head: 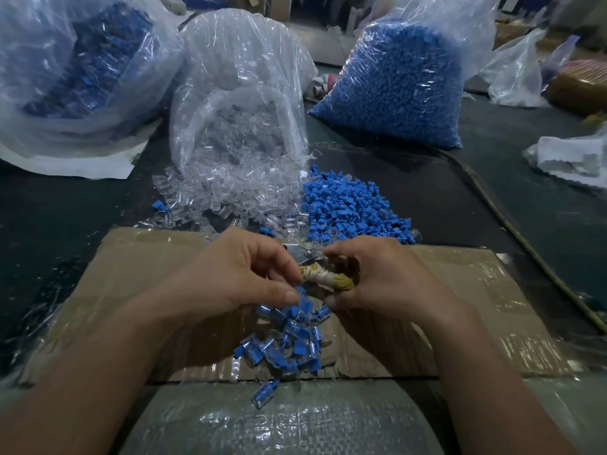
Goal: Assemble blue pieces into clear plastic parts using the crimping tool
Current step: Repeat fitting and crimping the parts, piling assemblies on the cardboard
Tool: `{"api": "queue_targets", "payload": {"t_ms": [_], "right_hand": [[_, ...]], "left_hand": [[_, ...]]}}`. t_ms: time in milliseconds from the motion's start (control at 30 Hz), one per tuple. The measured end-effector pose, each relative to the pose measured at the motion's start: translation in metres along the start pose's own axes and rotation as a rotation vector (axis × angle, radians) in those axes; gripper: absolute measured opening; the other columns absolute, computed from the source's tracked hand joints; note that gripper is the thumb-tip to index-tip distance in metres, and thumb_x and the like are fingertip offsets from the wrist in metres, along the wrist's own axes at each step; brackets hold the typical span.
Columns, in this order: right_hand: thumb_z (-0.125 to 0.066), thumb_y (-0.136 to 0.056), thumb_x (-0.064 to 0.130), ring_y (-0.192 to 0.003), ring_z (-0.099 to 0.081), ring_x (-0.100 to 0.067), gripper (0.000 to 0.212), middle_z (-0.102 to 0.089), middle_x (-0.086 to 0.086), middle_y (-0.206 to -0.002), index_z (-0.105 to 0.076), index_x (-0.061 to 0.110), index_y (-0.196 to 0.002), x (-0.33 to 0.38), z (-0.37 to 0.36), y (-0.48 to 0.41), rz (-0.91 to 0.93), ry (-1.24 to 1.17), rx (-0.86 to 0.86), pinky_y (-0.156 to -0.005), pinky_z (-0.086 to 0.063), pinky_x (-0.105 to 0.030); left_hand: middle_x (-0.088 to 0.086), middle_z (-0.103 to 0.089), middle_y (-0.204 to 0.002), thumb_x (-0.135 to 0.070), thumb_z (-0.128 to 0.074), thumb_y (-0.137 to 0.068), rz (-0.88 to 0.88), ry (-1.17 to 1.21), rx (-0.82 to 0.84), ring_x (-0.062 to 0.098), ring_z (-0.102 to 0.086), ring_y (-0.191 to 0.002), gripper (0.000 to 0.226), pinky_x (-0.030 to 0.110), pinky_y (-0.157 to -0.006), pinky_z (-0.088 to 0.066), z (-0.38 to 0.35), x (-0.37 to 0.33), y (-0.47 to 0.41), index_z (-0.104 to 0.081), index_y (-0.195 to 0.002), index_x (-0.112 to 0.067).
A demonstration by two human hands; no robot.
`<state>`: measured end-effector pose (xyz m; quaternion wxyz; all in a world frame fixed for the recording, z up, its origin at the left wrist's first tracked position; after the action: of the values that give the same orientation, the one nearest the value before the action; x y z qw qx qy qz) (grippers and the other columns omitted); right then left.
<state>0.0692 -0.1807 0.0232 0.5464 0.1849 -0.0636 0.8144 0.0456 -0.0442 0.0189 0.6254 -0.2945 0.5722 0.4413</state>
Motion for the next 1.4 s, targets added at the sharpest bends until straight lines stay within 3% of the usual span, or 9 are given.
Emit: {"api": "queue_targets", "payload": {"t_ms": [167, 233, 333, 400, 467, 600, 800, 1033, 1400], "right_hand": [[-0.08, -0.062, 0.044, -0.094, -0.047, -0.007, 0.061, -0.057, 0.011, -0.108, -0.055, 0.034, -0.117, -0.003, -0.002, -0.001, -0.012, 0.009, 0.021, -0.078, -0.039, -0.029], [-0.079, -0.061, 0.045, -0.096, -0.046, -0.007, 0.068, -0.054, 0.011, -0.109, -0.051, 0.036, -0.122, -0.004, -0.005, -0.002, -0.021, 0.014, 0.046, -0.079, -0.038, -0.029], [-0.078, -0.061, 0.048, -0.102, -0.044, -0.009, 0.078, -0.05, 0.011, -0.113, -0.044, 0.036, -0.13, -0.006, -0.008, -0.003, -0.031, 0.026, 0.086, -0.086, -0.039, -0.032], [-0.078, -0.061, 0.05, -0.104, -0.042, -0.009, 0.081, -0.049, 0.011, -0.114, -0.042, 0.036, -0.132, -0.007, -0.009, -0.003, -0.03, 0.028, 0.107, -0.086, -0.039, -0.032], [-0.076, -0.062, 0.051, -0.102, -0.04, -0.007, 0.08, -0.046, 0.013, -0.111, -0.041, 0.036, -0.133, -0.008, -0.009, -0.002, -0.025, 0.023, 0.123, -0.081, -0.035, -0.029], [-0.076, -0.064, 0.05, -0.099, -0.036, -0.004, 0.077, -0.04, 0.017, -0.104, -0.041, 0.037, -0.133, -0.01, -0.008, 0.0, -0.02, 0.01, 0.126, -0.077, -0.03, -0.027], [-0.076, -0.065, 0.049, -0.099, -0.035, -0.004, 0.078, -0.038, 0.017, -0.104, -0.04, 0.038, -0.133, -0.013, -0.008, 0.0, -0.021, -0.014, 0.134, -0.077, -0.03, -0.027], [-0.076, -0.065, 0.047, -0.099, -0.035, -0.003, 0.079, -0.038, 0.018, -0.105, -0.039, 0.038, -0.134, -0.015, -0.009, -0.002, -0.019, -0.035, 0.143, -0.072, -0.029, -0.024], [-0.076, -0.066, 0.046, -0.102, -0.036, -0.005, 0.078, -0.038, 0.017, -0.107, -0.039, 0.038, -0.134, -0.015, -0.01, -0.003, -0.018, -0.046, 0.159, -0.079, -0.032, -0.027]], "left_hand": [[0.004, -0.07, -0.065, -0.02, -0.072, -0.053, -0.028, 0.004, -0.079, 0.008, -0.065, -0.057, 0.015, 0.012, -0.053, -0.049, 0.007, -0.002, 0.001, -0.072, -0.068, -0.016], [-0.001, -0.069, -0.065, -0.023, -0.069, -0.056, -0.018, -0.003, -0.27, 0.004, -0.063, -0.055, 0.01, 0.012, -0.051, -0.049, 0.026, 0.0, 0.003, -0.071, -0.065, -0.019], [-0.003, -0.067, -0.067, -0.014, -0.072, -0.07, -0.049, -0.17, -0.741, 0.002, -0.063, -0.063, 0.01, 0.014, -0.055, -0.05, 0.07, 0.002, 0.018, -0.068, -0.073, -0.023], [-0.003, -0.065, -0.074, -0.011, -0.072, -0.075, -0.013, -0.246, -0.946, 0.01, -0.062, -0.071, 0.013, 0.026, -0.069, -0.052, 0.092, 0.006, 0.028, -0.068, -0.084, -0.02], [-0.002, -0.065, -0.076, -0.011, -0.072, -0.076, 0.048, -0.347, -1.011, 0.015, -0.061, -0.073, 0.017, 0.034, -0.084, -0.051, 0.106, 0.009, 0.032, -0.069, -0.092, -0.016], [0.006, -0.068, -0.086, -0.015, -0.07, -0.078, 0.133, -0.478, -0.967, 0.022, -0.062, -0.085, 0.015, 0.037, -0.091, -0.047, 0.109, 0.014, 0.029, -0.069, -0.093, -0.017], [-0.006, -0.06, -0.084, -0.028, -0.066, -0.082, 0.258, -0.756, -0.792, 0.015, -0.049, -0.084, 0.02, 0.026, -0.069, -0.032, 0.094, 0.019, 0.015, -0.067, -0.102, -0.026], [0.002, -0.066, -0.095, -0.024, -0.066, -0.083, 0.216, -0.826, -0.716, 0.023, -0.059, -0.092, 0.022, 0.036, -0.082, -0.047, 0.09, 0.024, 0.005, -0.066, -0.104, -0.022], [0.005, -0.064, -0.098, -0.022, -0.059, -0.087, 0.162, -0.9, -0.714, 0.024, -0.056, -0.092, 0.014, 0.037, -0.078, -0.046, 0.084, 0.021, -0.001, -0.061, -0.1, -0.019]]}}
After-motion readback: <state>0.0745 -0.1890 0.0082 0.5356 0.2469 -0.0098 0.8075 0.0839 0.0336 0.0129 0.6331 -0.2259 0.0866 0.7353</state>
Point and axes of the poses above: each hand's wrist, its own y-axis away from the middle knuckle, its own z-axis out of the back of the hand, x = y × z, the point moved 8 cm from there along -y, towards the middle knuckle
